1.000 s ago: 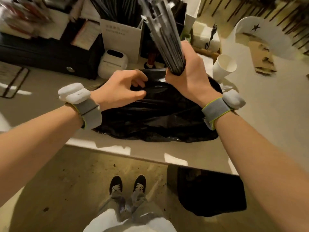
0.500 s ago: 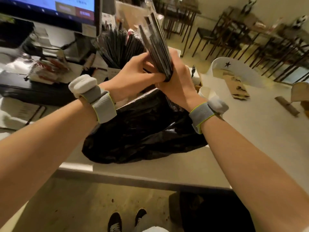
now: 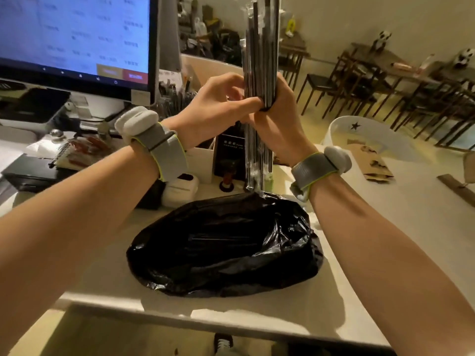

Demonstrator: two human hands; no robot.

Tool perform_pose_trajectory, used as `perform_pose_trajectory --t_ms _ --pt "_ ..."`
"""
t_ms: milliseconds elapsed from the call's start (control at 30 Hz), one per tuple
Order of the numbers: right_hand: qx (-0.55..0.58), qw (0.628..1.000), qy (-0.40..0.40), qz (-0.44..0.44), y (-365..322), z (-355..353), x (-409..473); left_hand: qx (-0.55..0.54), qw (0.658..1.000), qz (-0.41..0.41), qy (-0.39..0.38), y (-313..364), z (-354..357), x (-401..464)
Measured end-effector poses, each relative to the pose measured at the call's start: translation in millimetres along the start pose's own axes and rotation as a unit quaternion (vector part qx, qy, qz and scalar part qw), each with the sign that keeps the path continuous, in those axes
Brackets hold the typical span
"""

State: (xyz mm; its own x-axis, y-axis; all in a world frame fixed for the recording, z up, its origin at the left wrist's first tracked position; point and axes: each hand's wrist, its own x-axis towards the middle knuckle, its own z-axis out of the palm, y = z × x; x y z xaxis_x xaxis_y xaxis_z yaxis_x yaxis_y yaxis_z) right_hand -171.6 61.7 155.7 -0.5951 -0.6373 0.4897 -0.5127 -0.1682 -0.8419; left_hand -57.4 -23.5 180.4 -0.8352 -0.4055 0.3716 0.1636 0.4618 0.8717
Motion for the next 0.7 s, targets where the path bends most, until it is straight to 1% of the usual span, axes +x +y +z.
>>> perform_pose_trajectory --t_ms 100,167,200,233,300,367,433,567,700 --pt "0.001 1.000 0.027 0.001 0 -6 39 0.003 1.000 0.005 0.022 2 1 38" --pt "0.016 1.000 0.018 0.001 5 -10 66 0.006 0.999 0.003 0.041 3 2 64" --pt "0.007 1.000 0.022 0.001 3 -11 77 0.008 0.999 0.008 0.047 3 2 77" --pt "-0.030 0.999 0.033 -0.013 5 -10 86 0.014 0.998 0.014 0.053 3 0 84" --pt "-0.064 0.997 0.029 -0.038 17 -13 119 0.030 0.996 0.012 0.080 -2 -3 112" --pt "-0.047 0.998 0.024 -0.039 36 -8 145 0.063 0.993 0.015 0.097 -13 -6 136" --pt "-0.013 0.999 0.008 -0.031 61 -2 173 0.091 0.990 -0.002 0.111 -29 -8 159" --pt "0.004 0.999 -0.003 -0.037 105 7 178 0.100 0.989 -0.021 0.107 -68 -2 168" --pt "0.022 1.000 -0.009 -0.013 147 15 164 0.115 0.988 -0.030 0.101 -108 8 168"
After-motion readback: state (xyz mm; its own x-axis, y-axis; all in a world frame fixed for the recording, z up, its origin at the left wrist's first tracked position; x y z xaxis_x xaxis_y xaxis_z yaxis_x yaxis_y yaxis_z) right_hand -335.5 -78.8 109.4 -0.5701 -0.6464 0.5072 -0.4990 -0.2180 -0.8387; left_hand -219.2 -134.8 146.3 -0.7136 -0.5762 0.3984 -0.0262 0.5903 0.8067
